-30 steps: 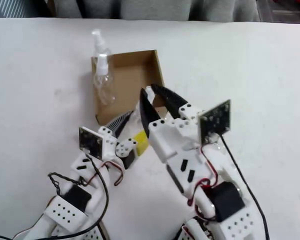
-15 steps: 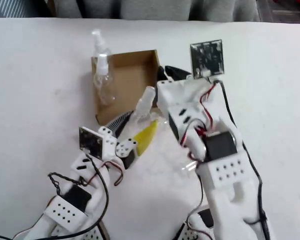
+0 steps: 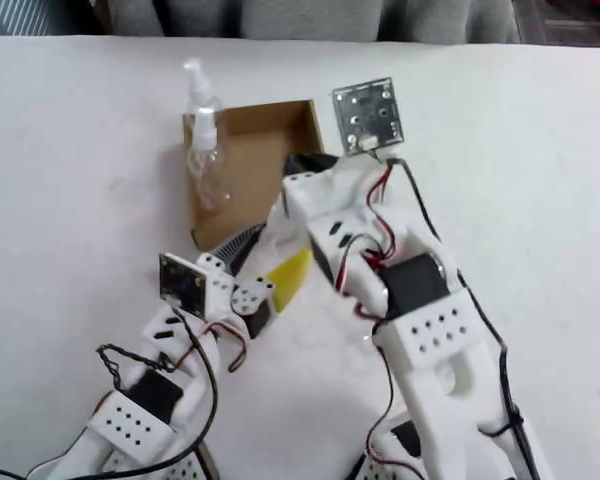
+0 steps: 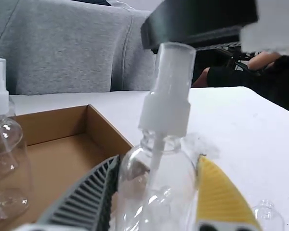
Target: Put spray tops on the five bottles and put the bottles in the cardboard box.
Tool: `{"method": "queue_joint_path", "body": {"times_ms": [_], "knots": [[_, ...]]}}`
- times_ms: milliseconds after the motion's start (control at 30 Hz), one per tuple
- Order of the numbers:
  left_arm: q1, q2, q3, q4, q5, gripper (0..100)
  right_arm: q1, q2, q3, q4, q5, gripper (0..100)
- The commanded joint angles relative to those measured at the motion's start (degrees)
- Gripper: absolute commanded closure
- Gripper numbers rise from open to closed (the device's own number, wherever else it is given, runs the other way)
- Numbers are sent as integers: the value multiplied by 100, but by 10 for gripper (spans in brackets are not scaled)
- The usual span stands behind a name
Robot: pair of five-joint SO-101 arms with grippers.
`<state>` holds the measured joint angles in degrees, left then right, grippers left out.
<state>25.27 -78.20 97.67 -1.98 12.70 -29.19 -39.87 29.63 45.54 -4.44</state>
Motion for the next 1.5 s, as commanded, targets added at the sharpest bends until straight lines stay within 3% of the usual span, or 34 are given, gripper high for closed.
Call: {"method": "queue_joint_path", "body": {"times_ms": [0, 200, 367, 600, 833, 1100, 1467], "knots": [[-48, -13, -26, 9, -70, 977, -110, -356, -220, 119, 35, 982], [-48, -13, -26, 9, -70, 977, 338, -453, -220, 84, 35, 982], [-48, -4, -26, 9, -70, 977, 1165, -488, -141, 215, 18, 982], [-330, -4, -35, -211, -70, 977, 2070, -760, 1398, 664, -9, 982], [-567, 4, -53, -589, -70, 977, 2299, -1191, 3429, -796, -9, 982], [-1235, 22, -70, -1890, -62, 977, 2457, -1745, 4747, -2070, -9, 982], [-2167, 31, -1222, -1609, -70, 977, 2818, -2396, 5565, -2659, 18, 982]]}}
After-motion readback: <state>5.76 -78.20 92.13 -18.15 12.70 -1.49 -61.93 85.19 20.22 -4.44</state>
